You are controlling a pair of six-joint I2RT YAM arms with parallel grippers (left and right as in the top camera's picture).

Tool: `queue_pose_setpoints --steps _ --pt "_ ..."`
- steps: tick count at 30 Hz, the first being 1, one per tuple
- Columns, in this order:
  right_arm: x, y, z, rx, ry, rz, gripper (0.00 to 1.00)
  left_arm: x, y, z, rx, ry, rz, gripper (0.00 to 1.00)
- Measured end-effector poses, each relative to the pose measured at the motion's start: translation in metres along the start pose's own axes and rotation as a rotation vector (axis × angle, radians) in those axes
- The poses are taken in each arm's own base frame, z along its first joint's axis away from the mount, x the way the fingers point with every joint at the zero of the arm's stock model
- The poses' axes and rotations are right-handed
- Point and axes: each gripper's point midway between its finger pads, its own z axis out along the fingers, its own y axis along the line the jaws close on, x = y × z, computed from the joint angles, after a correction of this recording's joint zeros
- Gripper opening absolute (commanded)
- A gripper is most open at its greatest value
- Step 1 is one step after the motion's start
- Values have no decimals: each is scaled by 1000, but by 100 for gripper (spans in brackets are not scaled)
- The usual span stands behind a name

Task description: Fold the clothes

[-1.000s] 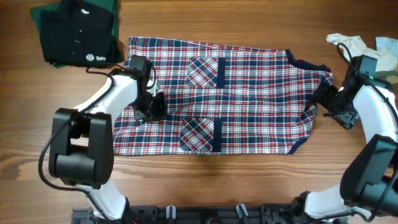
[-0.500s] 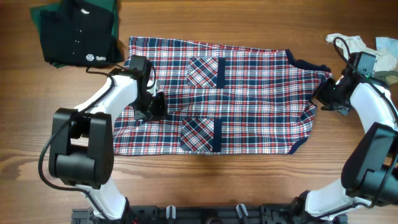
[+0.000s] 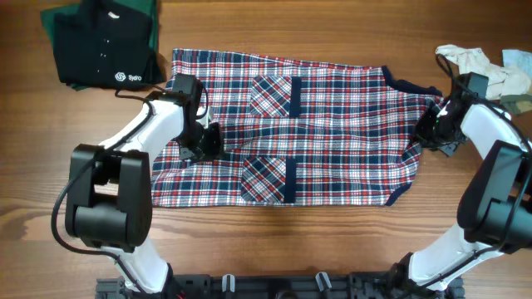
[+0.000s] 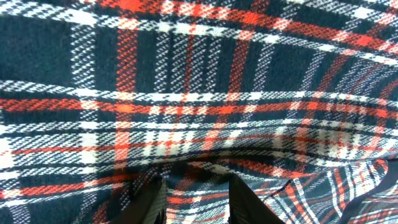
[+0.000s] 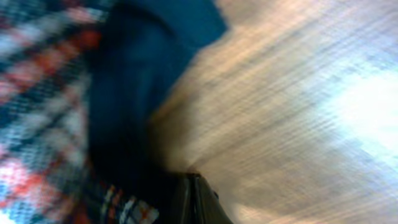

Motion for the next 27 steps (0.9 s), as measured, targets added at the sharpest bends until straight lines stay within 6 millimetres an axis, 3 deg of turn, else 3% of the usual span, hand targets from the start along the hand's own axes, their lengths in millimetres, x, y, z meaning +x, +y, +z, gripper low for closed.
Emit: queue_pose_setpoints --steps 7,13,18,20,23,27 --pt "4 -29 -3 129 12 90 4 0 0 0 0 0 0 33" --pt "10 -76 -10 319 20 174 4 0 0 0 0 0 0 34" --pt "14 -89 -12 399 26 194 4 0 0 0 0 0 0 34" --pt "15 -87 -12 385 39 191 4 0 0 0 0 0 0 34" --pt "10 -62 -11 232 52 163 4 0 0 0 0 0 0 34" --pt "-5 -22 -43 3 -21 91 4 0 0 0 0 0 0 34"
